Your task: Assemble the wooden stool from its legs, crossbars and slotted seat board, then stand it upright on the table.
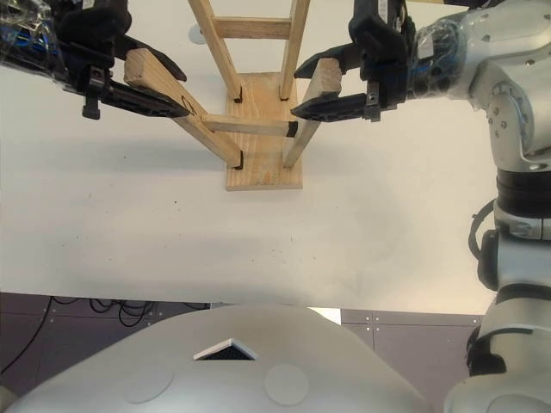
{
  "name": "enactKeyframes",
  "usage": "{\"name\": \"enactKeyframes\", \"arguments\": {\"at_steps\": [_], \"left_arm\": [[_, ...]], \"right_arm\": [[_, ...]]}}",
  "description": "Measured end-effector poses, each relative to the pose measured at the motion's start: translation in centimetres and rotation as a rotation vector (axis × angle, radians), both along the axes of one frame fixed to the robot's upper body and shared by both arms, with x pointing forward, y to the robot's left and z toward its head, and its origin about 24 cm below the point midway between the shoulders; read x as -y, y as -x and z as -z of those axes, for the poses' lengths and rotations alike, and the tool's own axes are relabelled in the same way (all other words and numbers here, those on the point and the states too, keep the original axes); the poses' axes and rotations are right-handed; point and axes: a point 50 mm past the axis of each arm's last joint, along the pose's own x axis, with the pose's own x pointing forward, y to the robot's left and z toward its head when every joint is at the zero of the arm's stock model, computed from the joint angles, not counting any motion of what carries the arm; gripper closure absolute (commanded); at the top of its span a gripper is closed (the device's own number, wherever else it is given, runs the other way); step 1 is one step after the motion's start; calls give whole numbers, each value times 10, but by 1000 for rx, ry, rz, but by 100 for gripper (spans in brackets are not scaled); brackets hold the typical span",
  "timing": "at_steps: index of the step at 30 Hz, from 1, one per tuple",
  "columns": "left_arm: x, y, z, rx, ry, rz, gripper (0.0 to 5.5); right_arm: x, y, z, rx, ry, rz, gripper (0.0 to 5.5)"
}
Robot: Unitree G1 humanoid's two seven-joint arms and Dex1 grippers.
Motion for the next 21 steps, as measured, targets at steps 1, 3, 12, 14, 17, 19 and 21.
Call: {"name": "enactKeyframes", "arguments": {"at_steps": [1, 3, 12, 14, 17, 19, 21], "left_arm": [[2, -1, 3, 3, 6, 4, 348], [2, -2, 2, 15, 10, -7, 348], [7, -11, 7, 27, 40, -51, 348], [6, -12, 8, 22, 43, -53, 348], [6, -15, 8, 8, 49, -62, 348], [6, -17, 5, 17, 53, -69, 348], [5, -20, 5, 17, 55, -87, 348]], "right_arm": [[-6, -2, 3, -20, -32, -10, 248], [-5, -5, 1, -24, -39, 6, 203], [4, -17, -56, -72, -362, 58, 182], [13, -22, -66, -64, -413, 115, 200], [18, -39, -72, 56, -435, 372, 251], [7, -41, -79, 293, -304, 534, 287], [-27, -29, -79, 573, -160, 572, 321]]}}
